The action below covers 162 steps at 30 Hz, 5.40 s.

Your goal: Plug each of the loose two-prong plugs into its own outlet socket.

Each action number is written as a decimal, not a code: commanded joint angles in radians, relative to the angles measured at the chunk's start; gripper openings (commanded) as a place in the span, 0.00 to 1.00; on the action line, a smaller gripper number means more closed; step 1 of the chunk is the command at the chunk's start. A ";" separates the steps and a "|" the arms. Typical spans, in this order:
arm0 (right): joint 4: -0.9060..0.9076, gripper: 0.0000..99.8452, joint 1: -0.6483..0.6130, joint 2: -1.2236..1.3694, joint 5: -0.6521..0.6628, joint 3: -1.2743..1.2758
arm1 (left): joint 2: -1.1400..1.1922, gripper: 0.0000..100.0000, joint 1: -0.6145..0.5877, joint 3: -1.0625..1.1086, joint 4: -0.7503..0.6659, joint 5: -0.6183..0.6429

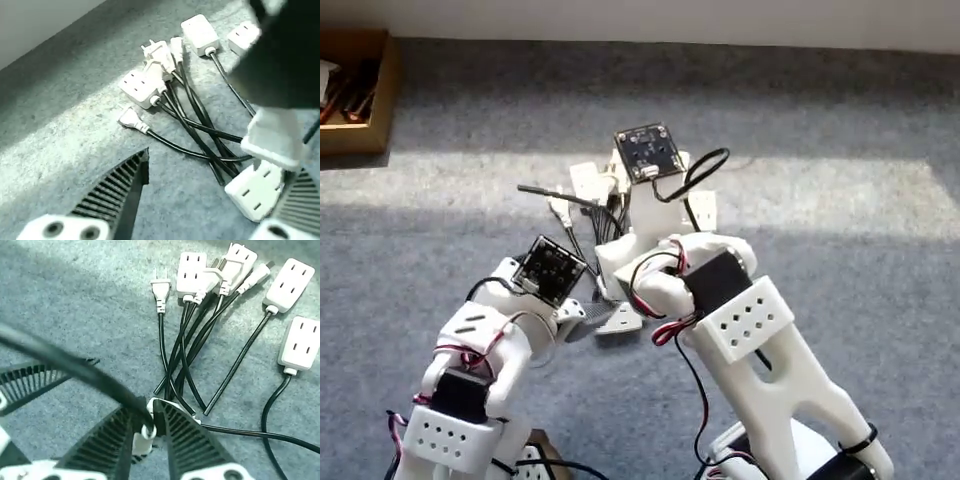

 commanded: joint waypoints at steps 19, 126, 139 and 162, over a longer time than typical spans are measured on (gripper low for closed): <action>0.182 0.01 0.053 -0.008 0.163 0.038 | -0.021 0.39 -0.088 0.042 0.025 -0.025; 0.119 0.01 -0.188 0.209 0.442 0.008 | -0.291 0.39 -0.489 -0.151 0.276 0.084; 0.114 0.01 -0.087 0.110 0.374 0.010 | -0.291 0.57 -0.360 -0.143 0.282 0.078; 0.114 0.01 -0.263 -0.134 0.417 0.165 | -0.289 0.51 -0.171 0.091 0.198 0.078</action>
